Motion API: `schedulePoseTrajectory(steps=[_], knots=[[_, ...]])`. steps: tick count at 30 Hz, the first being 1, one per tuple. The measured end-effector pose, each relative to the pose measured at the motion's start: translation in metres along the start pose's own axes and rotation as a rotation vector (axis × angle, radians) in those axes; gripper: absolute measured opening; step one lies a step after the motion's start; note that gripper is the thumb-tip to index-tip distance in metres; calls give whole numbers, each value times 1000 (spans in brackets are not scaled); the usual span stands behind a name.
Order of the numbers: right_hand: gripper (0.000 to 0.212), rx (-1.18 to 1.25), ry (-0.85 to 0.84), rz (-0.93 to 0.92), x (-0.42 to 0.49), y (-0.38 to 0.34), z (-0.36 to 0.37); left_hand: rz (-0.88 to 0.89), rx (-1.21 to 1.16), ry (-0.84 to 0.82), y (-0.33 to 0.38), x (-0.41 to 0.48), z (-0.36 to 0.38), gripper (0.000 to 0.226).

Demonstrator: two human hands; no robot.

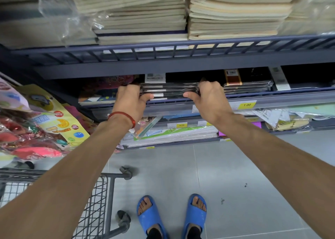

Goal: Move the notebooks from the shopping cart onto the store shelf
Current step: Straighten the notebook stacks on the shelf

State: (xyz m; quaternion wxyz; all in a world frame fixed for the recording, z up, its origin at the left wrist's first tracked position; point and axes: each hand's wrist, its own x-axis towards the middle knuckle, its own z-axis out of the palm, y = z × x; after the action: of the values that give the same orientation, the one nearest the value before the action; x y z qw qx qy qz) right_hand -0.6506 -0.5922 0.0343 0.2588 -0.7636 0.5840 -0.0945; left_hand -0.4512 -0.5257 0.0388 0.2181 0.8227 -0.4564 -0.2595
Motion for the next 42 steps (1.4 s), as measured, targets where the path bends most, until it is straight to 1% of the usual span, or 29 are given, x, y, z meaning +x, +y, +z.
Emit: schedulePoseTrajectory(steps=[3,5,7,10,12,14,17,20,21,23,25,28,31,35,42], knots=[[51,-11,-28,0,0,3,-6,-8,-7,51,3,-3,7,39],[50,8,-49,36,3,6,-12,7,6,65,5,-5,14,35],[48,23,-30,80,0,2,-9,10,1,58,4,-5,16,37],[40,-16,-22,38,-4,-1,-3,-39,-37,85,0,-1,12,35],[41,-5,-38,38,-1,3,-7,-33,-18,71,2,-1,11,34],[42,28,-18,69,1,3,-7,-17,-4,35,4,-3,10,36],[33,-26,-9,24,-6,-1,-3,-53,-27,58,-1,-2,9,37],[43,7,-30,-9,-4,8,-12,-19,2,34,1,-5,13,30],[43,21,-19,-2,-2,9,-13,-3,9,32,3,-8,13,30],[34,-14,3,-4,-4,6,-10,6,-2,53,4,-10,13,28],[25,-48,-13,-46,-9,4,-5,-9,-10,63,0,-7,14,25],[25,-48,-45,-60,-8,7,-6,-10,-25,50,-6,-4,14,29],[24,-49,-27,-63,-8,7,-6,-20,-15,38,-3,-7,13,27],[24,-5,-19,-24,-9,8,-5,-4,-5,12,0,-9,10,34],[20,-14,2,-11,-12,5,-3,57,50,-11,-1,-10,7,25]])
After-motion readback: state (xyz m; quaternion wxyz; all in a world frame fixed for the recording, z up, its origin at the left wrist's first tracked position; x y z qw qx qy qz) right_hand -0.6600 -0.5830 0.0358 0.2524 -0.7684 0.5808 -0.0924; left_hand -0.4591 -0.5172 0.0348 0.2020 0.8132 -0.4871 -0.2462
